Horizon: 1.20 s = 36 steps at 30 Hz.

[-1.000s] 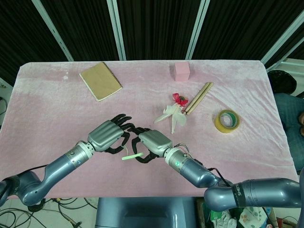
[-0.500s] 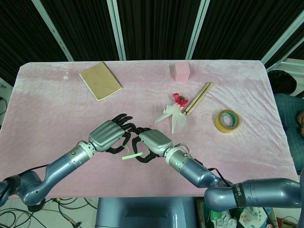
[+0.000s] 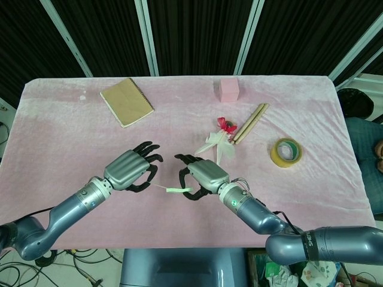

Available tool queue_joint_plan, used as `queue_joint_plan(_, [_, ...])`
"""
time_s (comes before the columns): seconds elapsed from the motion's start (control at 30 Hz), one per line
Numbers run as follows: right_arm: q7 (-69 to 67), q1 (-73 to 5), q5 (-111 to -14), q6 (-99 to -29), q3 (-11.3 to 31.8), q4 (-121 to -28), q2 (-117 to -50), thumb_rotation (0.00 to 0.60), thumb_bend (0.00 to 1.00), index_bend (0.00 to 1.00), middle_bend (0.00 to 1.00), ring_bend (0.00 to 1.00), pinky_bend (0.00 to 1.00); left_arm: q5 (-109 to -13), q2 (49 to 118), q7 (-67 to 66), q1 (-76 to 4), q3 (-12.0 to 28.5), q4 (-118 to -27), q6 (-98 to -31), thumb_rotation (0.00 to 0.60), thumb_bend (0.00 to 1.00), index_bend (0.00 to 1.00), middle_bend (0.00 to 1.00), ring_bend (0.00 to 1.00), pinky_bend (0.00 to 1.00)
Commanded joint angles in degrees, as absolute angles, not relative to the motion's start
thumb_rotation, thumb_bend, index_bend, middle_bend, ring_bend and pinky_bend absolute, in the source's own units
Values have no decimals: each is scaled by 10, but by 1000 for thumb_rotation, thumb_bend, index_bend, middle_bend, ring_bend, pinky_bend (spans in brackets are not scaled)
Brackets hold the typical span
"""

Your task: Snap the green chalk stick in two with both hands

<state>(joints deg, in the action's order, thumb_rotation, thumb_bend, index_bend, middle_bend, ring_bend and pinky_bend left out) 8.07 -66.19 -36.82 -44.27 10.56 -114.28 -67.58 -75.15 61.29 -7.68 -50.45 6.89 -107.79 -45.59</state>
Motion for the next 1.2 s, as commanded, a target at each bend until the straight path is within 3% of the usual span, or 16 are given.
queue_joint_plan(0.03, [79, -653, -374, -442, 99, -1145, -667, 600, 672, 754, 0, 33, 113, -759, 604, -71, -496, 63, -1078, -463, 600, 644, 707, 236, 0, 0])
queue_joint_plan(0.53, [36, -573, -438, -441, 64, -1119, -611, 600, 674, 754, 0, 32, 113, -816, 550, -33, -433, 21, -1040, -511, 600, 645, 708, 232, 0, 0])
queue_joint_plan(0.73, [39, -532, -458, -466, 35, -1078, -629, 600, 673, 754, 0, 32, 113, -851, 539, -11, -390, -10, -1009, -544, 600, 641, 702, 228, 0, 0])
queue_joint_plan(1.2, [38, -450, -503, -521, 7, -937, -789, 600, 673, 754, 0, 30, 113, -858, 699, 30, -341, -39, -843, -548, 600, 637, 665, 199, 0, 0])
